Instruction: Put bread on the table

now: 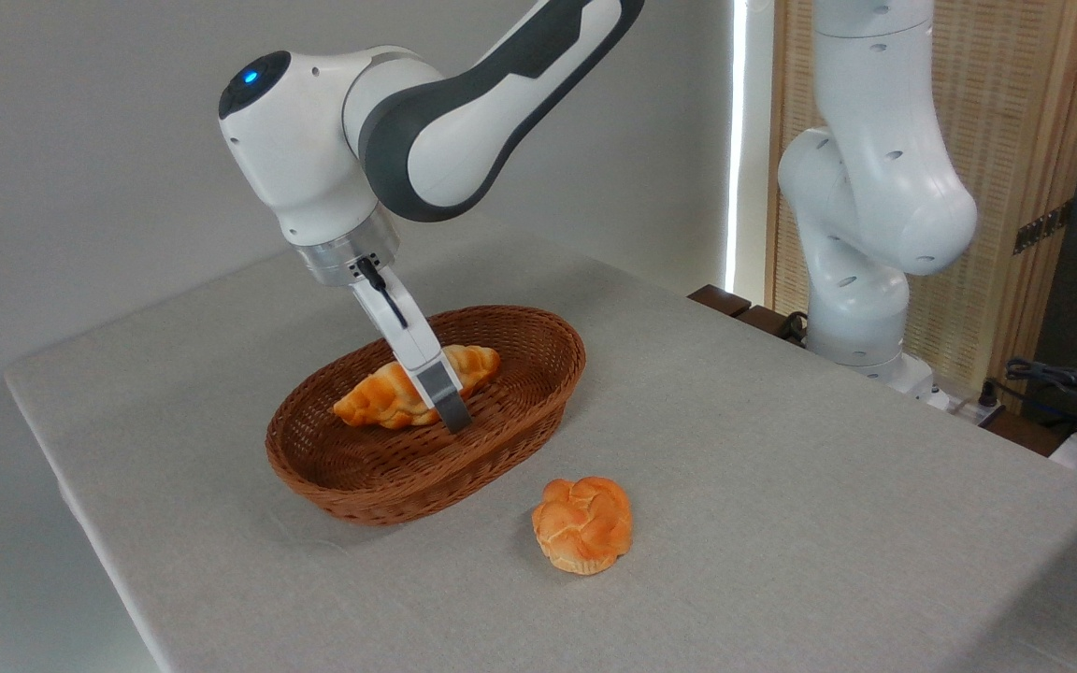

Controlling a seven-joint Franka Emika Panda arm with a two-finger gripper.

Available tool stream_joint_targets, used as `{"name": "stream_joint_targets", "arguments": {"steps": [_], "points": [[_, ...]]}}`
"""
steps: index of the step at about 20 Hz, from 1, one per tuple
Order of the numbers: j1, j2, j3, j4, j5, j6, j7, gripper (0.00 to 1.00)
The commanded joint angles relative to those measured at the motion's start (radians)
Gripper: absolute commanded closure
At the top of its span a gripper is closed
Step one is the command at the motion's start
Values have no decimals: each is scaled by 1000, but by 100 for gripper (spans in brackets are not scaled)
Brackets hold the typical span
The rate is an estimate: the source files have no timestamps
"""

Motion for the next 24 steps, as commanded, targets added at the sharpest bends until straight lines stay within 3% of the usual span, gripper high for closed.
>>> {"name": "stream_joint_targets", "arguments": {"steps": [1,3,8,11,24], "points": [[-8,5,5,13,12,6,-4,63],[-8,5,-4,13,12,6,1,74],[-8,12,-6,13,11,10,2,78],[-8,11,-6,13,6,10,4,100],[-5,5,-1,63,0,-4,5,98]]}}
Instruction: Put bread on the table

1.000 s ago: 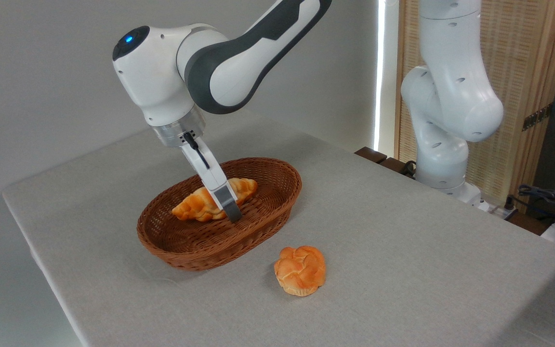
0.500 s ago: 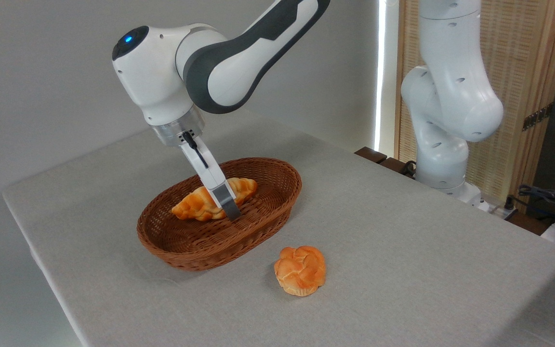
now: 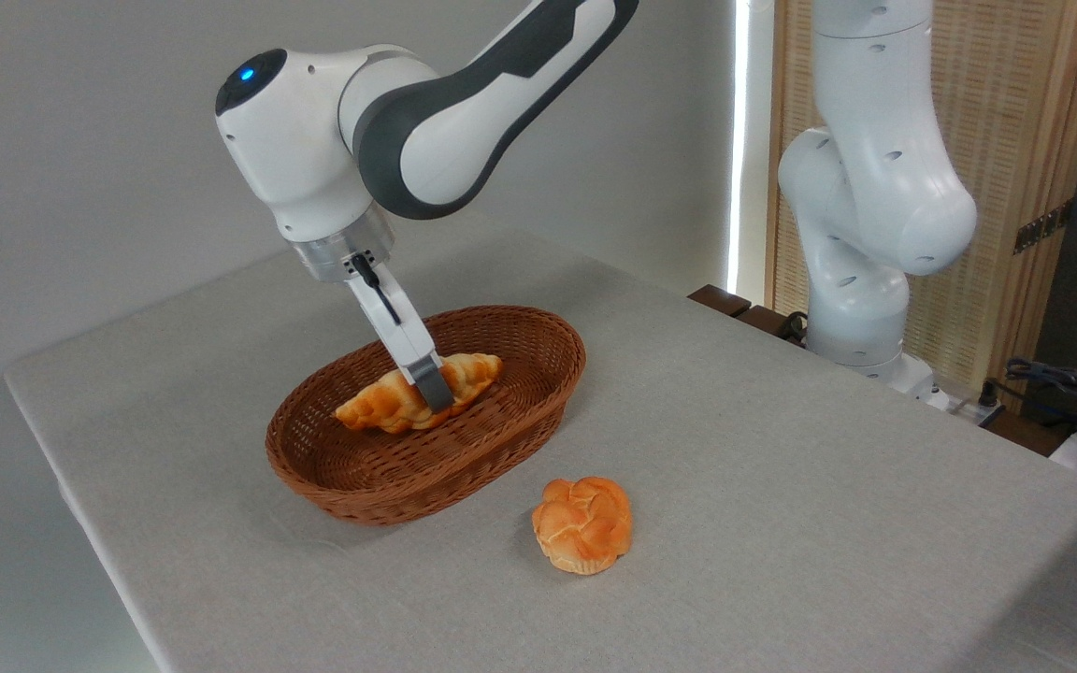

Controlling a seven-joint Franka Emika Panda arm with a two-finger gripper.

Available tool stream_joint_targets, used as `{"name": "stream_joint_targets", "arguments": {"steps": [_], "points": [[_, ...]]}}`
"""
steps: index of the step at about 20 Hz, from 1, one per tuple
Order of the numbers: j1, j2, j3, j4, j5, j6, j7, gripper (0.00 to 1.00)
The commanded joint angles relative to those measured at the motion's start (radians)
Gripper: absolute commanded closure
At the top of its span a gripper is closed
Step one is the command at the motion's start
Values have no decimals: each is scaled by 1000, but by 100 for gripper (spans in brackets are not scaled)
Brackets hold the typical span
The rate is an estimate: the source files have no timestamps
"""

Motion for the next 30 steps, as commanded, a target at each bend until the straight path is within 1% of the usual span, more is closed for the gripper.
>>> {"name": "stream_joint_targets", "arguments": {"steps": [1,4,6,9,11,14,17,18,19,20,21,22,29,30], "points": [[-1,-13,14,64,-3,-10,3,98],[10,-53,28,81,-17,-30,4,98],[10,-80,72,81,-12,-31,7,92],[9,-110,154,82,-17,-30,53,91],[10,-110,201,82,-14,-30,104,90],[12,-102,283,82,-11,-30,214,89],[12,-78,326,78,-5,-31,292,89],[12,-70,345,73,0,-31,302,88],[12,-55,364,73,2,-30,317,84],[12,-44,381,73,3,-30,338,78],[12,-42,401,73,3,-27,351,47],[12,-39,412,73,3,-15,351,0],[9,-10,409,72,3,-4,351,0],[9,-10,407,75,-3,7,345,0]]}}
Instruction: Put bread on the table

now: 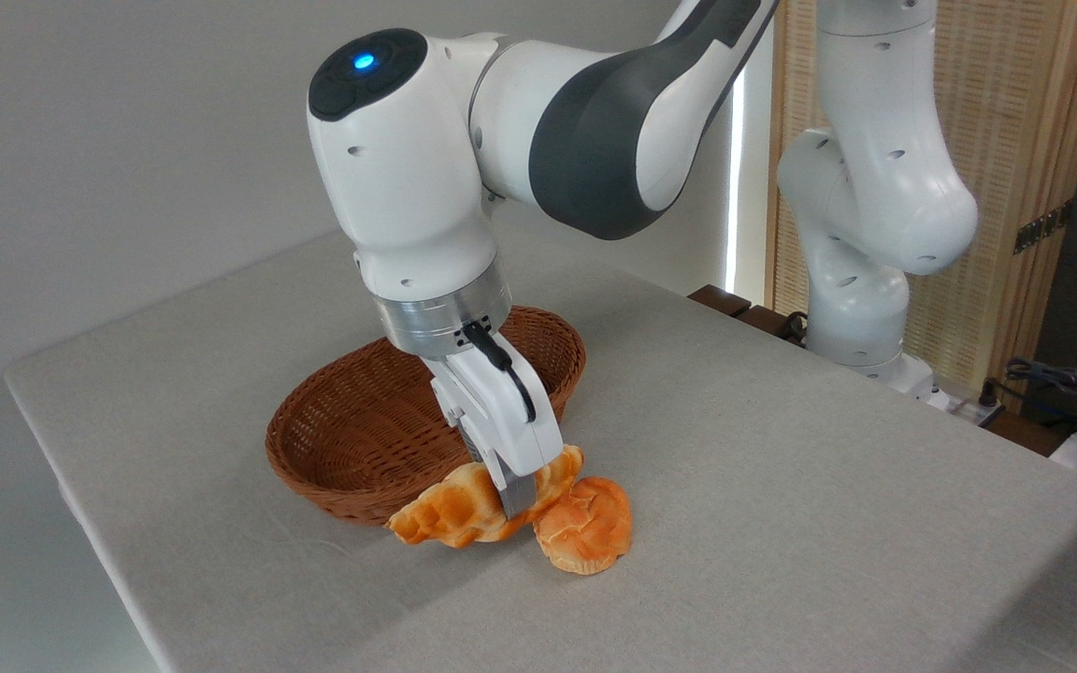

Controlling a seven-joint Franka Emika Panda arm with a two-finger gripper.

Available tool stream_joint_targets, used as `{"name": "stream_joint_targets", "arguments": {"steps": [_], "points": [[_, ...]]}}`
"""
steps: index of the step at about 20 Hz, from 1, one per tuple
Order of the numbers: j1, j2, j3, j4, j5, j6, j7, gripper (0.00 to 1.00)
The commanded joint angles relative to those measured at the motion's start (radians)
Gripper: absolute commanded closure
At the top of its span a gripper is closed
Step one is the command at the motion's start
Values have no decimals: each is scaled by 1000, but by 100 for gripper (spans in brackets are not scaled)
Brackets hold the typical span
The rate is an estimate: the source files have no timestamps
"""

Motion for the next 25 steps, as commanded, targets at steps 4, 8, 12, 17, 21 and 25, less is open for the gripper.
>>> {"name": "stream_joint_targets", "arguments": {"steps": [4,8,12,17,21,25], "points": [[-7,8,2,11,-2,31,4,0],[-9,7,1,11,-1,31,1,0],[-10,-12,-1,81,-8,31,-2,0],[-16,-19,-56,207,-8,10,-31,0],[-16,-30,-102,233,1,-4,-273,0],[-16,-44,-110,233,1,-50,-348,0]]}}
